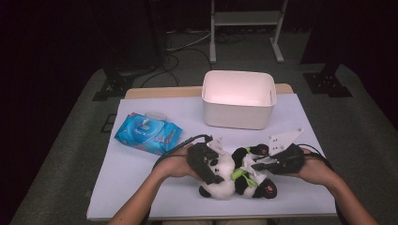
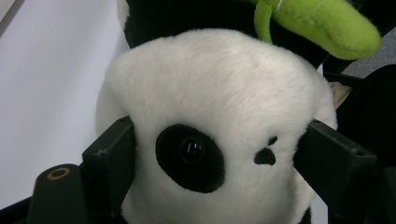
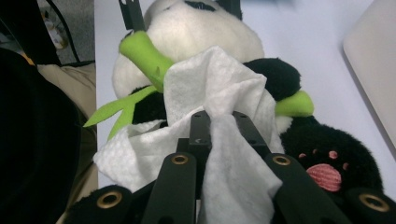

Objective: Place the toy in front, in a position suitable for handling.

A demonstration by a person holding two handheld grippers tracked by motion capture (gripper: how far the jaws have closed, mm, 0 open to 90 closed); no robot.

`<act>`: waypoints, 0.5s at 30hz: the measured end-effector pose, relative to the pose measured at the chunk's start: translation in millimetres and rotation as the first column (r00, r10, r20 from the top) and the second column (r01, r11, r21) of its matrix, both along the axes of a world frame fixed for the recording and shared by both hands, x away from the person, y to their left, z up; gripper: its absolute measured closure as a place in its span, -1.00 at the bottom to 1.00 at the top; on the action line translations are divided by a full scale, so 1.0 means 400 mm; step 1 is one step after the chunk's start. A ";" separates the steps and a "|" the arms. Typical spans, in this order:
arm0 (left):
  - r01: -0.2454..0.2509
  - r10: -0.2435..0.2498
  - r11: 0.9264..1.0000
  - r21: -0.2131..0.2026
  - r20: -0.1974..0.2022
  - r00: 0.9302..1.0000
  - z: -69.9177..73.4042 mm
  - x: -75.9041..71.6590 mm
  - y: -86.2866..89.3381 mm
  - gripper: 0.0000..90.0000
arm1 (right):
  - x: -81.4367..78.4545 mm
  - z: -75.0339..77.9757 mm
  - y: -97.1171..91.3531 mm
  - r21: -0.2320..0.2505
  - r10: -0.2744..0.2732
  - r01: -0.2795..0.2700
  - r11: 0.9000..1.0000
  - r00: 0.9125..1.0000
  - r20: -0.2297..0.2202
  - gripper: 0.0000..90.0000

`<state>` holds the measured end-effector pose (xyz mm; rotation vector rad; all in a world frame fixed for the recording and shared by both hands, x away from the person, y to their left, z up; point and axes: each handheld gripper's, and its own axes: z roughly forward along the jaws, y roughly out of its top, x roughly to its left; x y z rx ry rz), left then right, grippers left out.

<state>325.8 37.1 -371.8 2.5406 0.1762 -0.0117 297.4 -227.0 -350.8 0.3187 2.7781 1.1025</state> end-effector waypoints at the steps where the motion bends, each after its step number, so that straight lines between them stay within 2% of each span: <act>1: -0.002 0.002 1.000 -0.003 0.000 1.000 -0.001 0.001 0.002 -0.59 | 0.000 -0.001 -0.001 -0.002 -0.004 0.003 1.000 1.000 -0.004 0.77; 9: -0.014 0.014 1.000 -0.026 0.006 1.000 0.004 0.001 0.023 -0.73 | -0.008 -0.020 -0.043 -0.002 -0.043 0.043 0.999 0.999 -0.025 0.77; 15: -0.021 0.021 0.999 -0.046 0.003 1.000 0.016 -0.002 0.048 -0.74 | -0.014 -0.041 -0.074 0.005 -0.064 0.064 0.998 0.997 -0.038 0.77</act>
